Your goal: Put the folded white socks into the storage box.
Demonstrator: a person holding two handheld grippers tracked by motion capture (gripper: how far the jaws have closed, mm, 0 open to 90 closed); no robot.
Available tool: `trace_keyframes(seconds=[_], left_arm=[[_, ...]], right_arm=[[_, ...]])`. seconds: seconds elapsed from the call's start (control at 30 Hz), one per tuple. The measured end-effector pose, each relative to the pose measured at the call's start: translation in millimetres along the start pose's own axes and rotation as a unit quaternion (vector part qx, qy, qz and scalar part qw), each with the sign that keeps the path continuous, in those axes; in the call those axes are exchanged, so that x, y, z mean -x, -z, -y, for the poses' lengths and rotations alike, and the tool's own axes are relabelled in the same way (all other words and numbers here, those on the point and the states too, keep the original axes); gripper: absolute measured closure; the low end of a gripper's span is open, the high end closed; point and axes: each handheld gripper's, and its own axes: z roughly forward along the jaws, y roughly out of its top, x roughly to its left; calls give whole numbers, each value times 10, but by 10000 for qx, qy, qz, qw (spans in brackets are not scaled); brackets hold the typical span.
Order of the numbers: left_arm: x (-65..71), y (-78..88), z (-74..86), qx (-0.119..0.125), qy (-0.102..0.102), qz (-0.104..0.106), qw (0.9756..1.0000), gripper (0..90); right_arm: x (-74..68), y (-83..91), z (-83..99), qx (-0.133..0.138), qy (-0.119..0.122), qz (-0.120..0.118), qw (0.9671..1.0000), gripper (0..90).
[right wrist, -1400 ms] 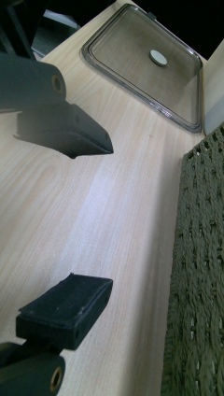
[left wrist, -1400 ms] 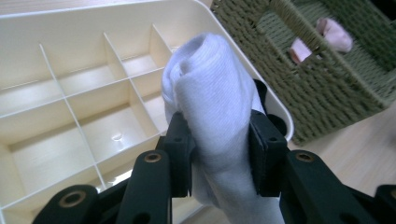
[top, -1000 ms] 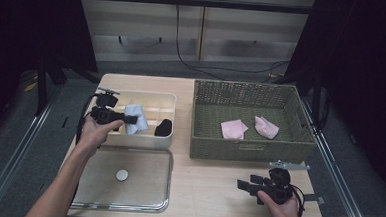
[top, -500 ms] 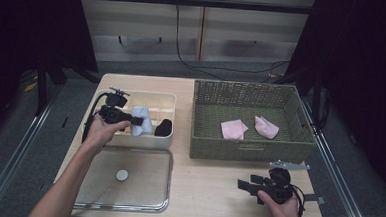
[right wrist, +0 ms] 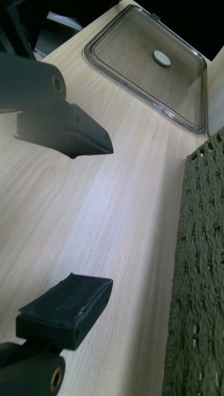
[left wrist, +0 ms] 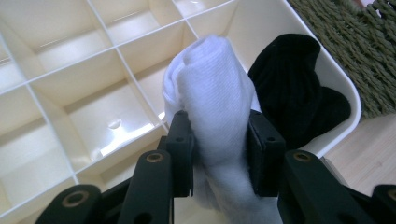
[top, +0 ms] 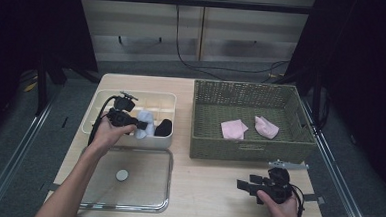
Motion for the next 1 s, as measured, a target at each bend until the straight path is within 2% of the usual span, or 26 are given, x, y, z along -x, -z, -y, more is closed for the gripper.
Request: trace_keyframes(seconds=[0.1,0.23,0.3,0.33,0.37,0.4,0.47,0.57,0.67,0.77,0.9,1.0], left_arm=[[39,-27,-13,-26,-19,-39,10000,665],[3,-51,-5,-53,45,45,10000,669],[-19,-56,7,-50,21,123,9999,669],[-30,-61,14,-38,92,204,9997,669],[-51,-64,22,-73,52,249,9996,668],[-51,-76,29,-105,26,213,9997,668],[-42,-104,38,-112,126,212,9996,669],[-75,-120,43,-105,211,298,9993,670],[-62,-132,48,-134,187,244,9994,672],[-82,-139,44,-224,164,309,9991,673],[-87,-167,74,-186,260,299,9990,678],[-100,-166,67,-265,236,328,9988,681]], right_arm=[[-8,-4,-3,8,8,-20,10000,290],[-8,-1,3,-15,13,-32,10000,290],[1,-3,3,-15,8,-29,10000,290],[2,-3,2,-12,12,-29,10000,290],[2,-3,2,-12,16,-37,10000,290],[1,-5,2,-18,21,-56,10000,290],[0,-13,3,-36,38,-76,10000,290],[-1,-26,1,-44,23,-84,10000,290],[0,-28,4,-47,26,-87,9999,290],[3,-32,5,-49,23,-89,9999,290],[-1,-33,13,-63,25,-93,9999,290],[2,-37,16,-79,9,-93,9999,290]])
